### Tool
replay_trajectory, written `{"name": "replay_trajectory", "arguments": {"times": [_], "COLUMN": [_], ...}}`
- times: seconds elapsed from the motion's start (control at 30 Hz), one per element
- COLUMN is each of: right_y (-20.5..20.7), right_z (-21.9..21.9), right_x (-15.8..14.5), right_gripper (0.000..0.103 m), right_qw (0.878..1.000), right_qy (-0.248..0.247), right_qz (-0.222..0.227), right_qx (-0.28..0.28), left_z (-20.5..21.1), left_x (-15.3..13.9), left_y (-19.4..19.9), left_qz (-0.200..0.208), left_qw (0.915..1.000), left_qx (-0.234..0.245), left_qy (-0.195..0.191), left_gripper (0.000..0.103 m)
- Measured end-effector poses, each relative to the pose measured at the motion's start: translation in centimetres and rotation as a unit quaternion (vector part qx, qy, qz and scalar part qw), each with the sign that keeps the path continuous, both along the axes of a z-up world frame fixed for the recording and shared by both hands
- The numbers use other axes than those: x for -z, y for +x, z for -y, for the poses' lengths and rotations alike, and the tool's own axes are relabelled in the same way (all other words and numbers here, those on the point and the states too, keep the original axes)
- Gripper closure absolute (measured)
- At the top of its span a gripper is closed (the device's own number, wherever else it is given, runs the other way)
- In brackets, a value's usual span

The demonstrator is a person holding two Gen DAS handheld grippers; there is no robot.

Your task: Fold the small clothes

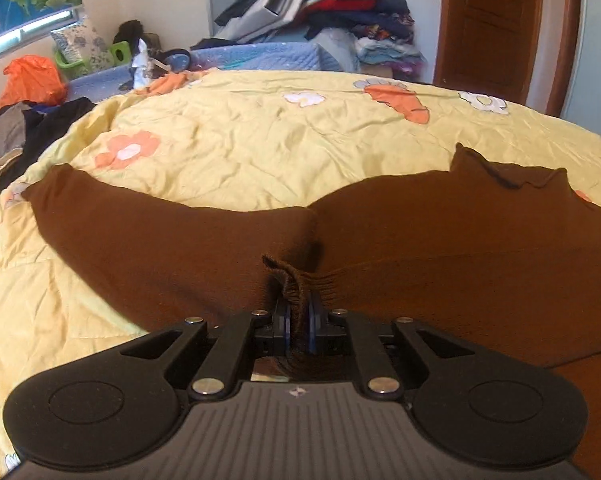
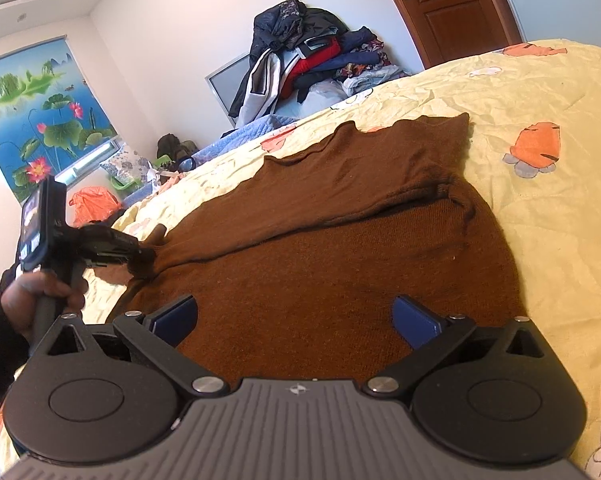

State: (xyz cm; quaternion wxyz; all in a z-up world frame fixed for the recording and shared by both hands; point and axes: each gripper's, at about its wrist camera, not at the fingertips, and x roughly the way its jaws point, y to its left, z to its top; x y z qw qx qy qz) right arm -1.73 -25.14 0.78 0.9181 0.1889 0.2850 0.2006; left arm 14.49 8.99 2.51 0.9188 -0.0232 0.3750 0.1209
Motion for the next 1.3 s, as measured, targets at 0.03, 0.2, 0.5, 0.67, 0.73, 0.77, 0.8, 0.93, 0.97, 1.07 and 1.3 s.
{"name": "replay_trajectory", "arguments": {"times": [0.03, 0.2, 0.5, 0.67, 0.73, 0.77, 0.8, 0.93, 0.97, 1.07, 1.3], "right_y": [0.1, 2.7, 20.2, 18.9, 18.9, 18.9, 19.0, 19.1, 19.0, 18.9, 18.6], "right_z": [0.0, 2.9, -0.3, -0.4, 0.6, 0.2, -0.5, -0.2, -0.2, -0.3, -0.3], "right_x": [-0.2, -4.5, -3.3, -0.2, -0.2, -0.2, 0.0, -0.3, -0.3, -0.2, -0.3], "right_gripper": [0.000, 0.000, 0.000, 0.000, 0.000, 0.000, 0.000, 0.000, 0.000, 0.000, 0.000], "right_qw": [1.000, 0.999, 0.987, 0.971, 0.976, 0.973, 0.968, 0.969, 0.969, 0.968, 0.967], "right_qy": [-0.003, 0.045, -0.143, -0.238, -0.217, -0.230, -0.249, -0.246, -0.247, -0.248, -0.251], "right_qz": [-0.004, 0.018, -0.068, -0.010, -0.013, -0.013, -0.011, -0.010, -0.009, -0.007, -0.004], "right_qx": [-0.003, 0.024, 0.040, 0.009, 0.028, 0.028, 0.027, 0.031, 0.031, 0.031, 0.035], "left_z": [0.0, 0.8, 4.4, 2.3, 2.0, 2.2, 2.4, 0.5, -0.6, -5.1, -23.9], "left_x": [-0.8, -8.2, -1.5, 0.4, 0.4, 0.3, 0.2, -1.4, -2.0, -3.7, -3.4], "left_y": [-0.7, -6.3, 0.3, -1.2, -1.1, -1.0, -1.1, -3.8, -4.9, -7.6, -7.5], "left_qz": [0.008, 0.161, 0.034, 0.034, 0.030, 0.026, 0.024, 0.074, 0.098, 0.158, 0.178], "left_qw": [0.9998, 0.9860, 0.9947, 0.9960, 0.9964, 0.9963, 0.9962, 0.9940, 0.9922, 0.9859, 0.9436], "left_qx": [-0.017, -0.021, 0.059, 0.076, 0.074, 0.079, 0.082, 0.068, 0.059, 0.014, -0.202], "left_qy": [-0.001, -0.036, -0.077, -0.033, -0.029, -0.020, -0.016, -0.042, -0.049, -0.054, -0.193], "left_gripper": [0.090, 0.003, 0.000, 0.000, 0.000, 0.000, 0.000, 0.000, 0.000, 0.000, 0.000]}}
